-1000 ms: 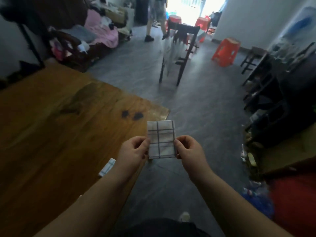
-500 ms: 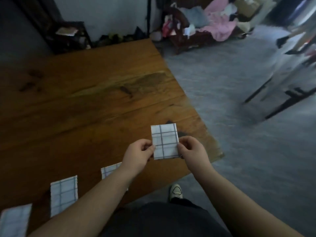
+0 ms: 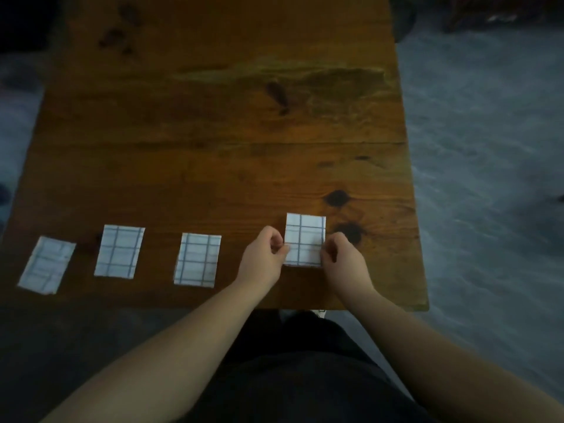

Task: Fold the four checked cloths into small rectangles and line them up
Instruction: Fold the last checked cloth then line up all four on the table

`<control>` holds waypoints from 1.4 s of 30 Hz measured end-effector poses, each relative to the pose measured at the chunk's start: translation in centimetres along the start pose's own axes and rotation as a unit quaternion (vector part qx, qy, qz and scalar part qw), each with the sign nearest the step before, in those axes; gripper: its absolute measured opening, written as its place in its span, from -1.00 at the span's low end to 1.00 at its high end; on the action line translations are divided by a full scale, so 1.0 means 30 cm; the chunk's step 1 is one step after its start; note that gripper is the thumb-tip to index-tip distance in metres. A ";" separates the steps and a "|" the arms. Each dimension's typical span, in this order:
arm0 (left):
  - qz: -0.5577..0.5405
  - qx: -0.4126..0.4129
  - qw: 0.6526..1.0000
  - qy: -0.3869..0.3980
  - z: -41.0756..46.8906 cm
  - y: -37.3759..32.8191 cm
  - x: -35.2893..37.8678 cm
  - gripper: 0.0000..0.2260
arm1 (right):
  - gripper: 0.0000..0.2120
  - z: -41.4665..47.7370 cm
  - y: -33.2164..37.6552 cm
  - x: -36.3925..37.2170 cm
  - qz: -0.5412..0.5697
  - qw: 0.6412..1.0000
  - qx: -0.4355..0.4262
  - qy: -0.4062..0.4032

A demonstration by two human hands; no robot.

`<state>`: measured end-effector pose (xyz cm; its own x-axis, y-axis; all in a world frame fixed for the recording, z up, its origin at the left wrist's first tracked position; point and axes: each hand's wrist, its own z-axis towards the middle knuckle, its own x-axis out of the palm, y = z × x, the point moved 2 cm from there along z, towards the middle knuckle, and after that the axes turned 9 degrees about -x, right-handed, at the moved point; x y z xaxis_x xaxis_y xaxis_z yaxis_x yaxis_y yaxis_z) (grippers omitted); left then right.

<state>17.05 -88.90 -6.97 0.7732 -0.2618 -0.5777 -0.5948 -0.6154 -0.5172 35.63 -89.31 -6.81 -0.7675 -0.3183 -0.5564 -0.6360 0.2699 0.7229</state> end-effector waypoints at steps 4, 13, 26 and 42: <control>0.053 0.028 0.998 0.015 0.000 0.031 0.015 -0.83 | -0.93 0.014 -0.034 0.011 -0.083 0.996 -0.022 0.027; 0.208 0.163 0.964 0.008 0.000 0.057 0.042 -0.65 | -0.68 -0.021 -0.049 0.037 -0.223 0.969 -0.089 0.062; 0.277 0.231 0.932 -0.026 0.055 -0.023 0.082 -0.62 | -0.72 0.050 -0.074 -0.002 -0.240 0.964 -0.107 0.044; 0.247 0.205 0.944 -0.078 -0.017 0.020 0.001 -0.58 | -0.68 0.038 0.019 0.032 -0.246 0.953 -0.168 0.049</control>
<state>16.85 -89.65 -6.98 0.3568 -0.3085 -0.8818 -0.9340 -0.0987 -0.3434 34.44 -88.42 -7.42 -0.3604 -0.4189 -0.8335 -0.8432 -0.2359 0.4831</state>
